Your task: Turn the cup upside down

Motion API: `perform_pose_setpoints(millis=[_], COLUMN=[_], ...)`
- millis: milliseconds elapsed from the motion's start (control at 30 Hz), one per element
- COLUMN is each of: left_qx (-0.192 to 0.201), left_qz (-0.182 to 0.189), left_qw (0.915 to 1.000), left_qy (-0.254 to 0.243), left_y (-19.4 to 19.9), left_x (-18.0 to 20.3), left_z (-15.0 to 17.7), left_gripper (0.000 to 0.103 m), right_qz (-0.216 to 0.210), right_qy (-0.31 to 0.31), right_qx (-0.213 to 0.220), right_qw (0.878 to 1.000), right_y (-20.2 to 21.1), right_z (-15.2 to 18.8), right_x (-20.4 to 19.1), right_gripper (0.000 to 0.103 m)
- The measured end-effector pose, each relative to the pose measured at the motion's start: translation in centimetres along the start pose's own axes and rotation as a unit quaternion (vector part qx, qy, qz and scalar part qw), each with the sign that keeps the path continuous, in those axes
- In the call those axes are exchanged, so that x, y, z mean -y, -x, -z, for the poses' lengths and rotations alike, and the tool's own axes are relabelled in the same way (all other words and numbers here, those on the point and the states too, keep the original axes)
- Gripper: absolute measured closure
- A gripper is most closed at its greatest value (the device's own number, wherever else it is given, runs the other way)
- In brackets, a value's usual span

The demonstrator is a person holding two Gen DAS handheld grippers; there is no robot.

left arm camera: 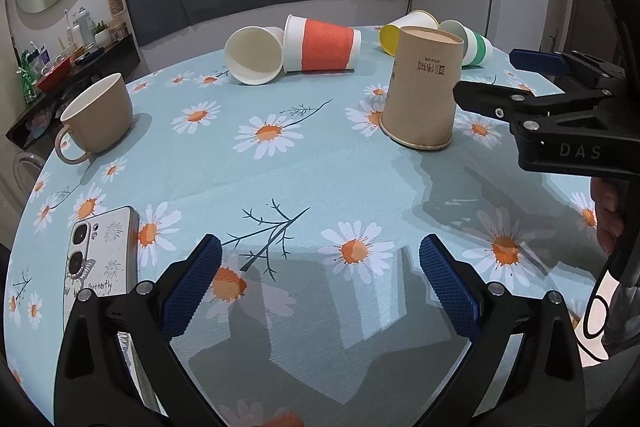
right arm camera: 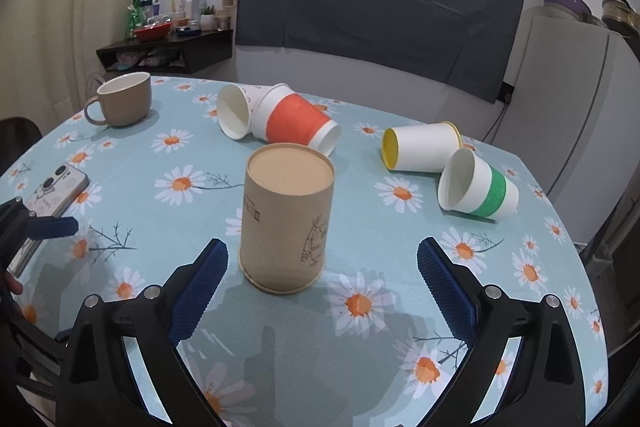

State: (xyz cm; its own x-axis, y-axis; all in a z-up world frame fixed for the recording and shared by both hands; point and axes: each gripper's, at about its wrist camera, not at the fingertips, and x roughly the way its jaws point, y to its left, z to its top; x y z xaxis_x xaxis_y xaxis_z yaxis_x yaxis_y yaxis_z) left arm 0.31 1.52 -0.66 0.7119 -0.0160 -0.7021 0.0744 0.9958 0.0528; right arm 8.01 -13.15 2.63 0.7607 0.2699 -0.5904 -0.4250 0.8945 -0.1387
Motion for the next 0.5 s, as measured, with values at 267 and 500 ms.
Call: perform_pose_setpoints(millis=[267,500], left_qx=[0.056,0.066], left_qz=[-0.012,-0.017], left_qw=[0.9983,0.9973], left_qy=[0.012,0.028], left_y=[1.0,1.0], left_x=[0.8,1.1], left_z=[-0.2,-0.4], left_gripper=[0.006,0.006], right_qz=[-0.001,-0.007], right_qy=[-0.039,-0.066], right_qx=[0.002,0.011], right_qw=[0.999,0.998], right_y=[0.7,0.9], right_z=[1.8,3.4], right_x=[2.1,3.0], right_gripper=[0.010,0.009])
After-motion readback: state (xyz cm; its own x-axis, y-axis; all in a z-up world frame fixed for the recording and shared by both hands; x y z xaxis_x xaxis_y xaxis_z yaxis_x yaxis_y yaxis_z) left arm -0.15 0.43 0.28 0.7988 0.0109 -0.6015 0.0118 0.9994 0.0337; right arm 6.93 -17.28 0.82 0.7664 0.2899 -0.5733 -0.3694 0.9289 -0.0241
